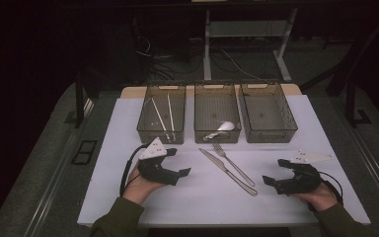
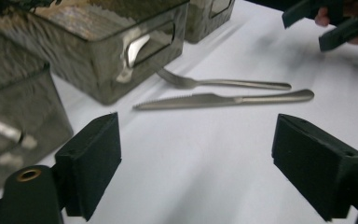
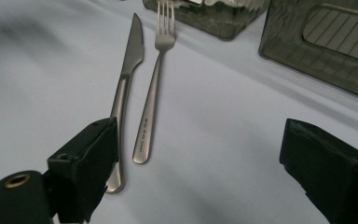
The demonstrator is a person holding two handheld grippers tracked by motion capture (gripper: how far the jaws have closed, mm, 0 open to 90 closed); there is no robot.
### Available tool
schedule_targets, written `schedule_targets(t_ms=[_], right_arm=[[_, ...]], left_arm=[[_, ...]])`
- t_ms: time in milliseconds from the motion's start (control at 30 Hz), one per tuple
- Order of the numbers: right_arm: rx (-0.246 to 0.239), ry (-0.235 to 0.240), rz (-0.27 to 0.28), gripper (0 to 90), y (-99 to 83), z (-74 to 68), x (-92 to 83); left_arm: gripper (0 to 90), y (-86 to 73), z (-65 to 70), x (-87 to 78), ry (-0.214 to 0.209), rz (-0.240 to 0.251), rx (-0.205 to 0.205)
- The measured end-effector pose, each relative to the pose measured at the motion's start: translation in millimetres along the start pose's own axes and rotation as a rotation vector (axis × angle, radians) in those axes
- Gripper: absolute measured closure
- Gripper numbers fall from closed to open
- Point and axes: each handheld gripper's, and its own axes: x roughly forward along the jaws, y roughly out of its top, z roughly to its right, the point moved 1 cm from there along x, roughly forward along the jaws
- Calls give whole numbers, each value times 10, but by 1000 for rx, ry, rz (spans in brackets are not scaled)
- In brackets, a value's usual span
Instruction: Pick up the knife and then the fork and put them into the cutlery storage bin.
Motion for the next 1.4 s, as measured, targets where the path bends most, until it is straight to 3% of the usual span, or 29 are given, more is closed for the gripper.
schedule_targets(t_ms=[100, 233, 333, 467, 600, 933, 1100, 1233, 1400], right_arm=[[-4, 19, 9, 118, 15, 3, -25], [-47, -22, -19, 146, 26, -30, -33], [-39, -24, -50, 157, 38, -33, -7], [-35, -41, -61, 234, 78, -32, 21], [-39, -49, -74, 326, 147, -36, 59], [-37, 20, -133, 534, 271, -75, 223], [-37, 45, -144, 565, 308, -44, 267], [4, 58, -150, 592, 365, -22, 312], [-17, 75, -169, 620, 441, -32, 408]], left_arm=[[111, -79, 27, -68, 6, 9, -13], [42, -160, 58, -127, 18, 2, -21], [0, -212, 76, -147, 21, -4, -25], [0, -264, 104, -152, 4, -21, -32], [0, -253, 125, -128, 4, -33, -12], [0, -298, 120, -83, -5, -63, 7], [0, -298, 106, -90, -14, -57, -3], [0, -298, 111, -83, -14, -54, -6], [0, -303, 103, -83, -17, -54, -8]])
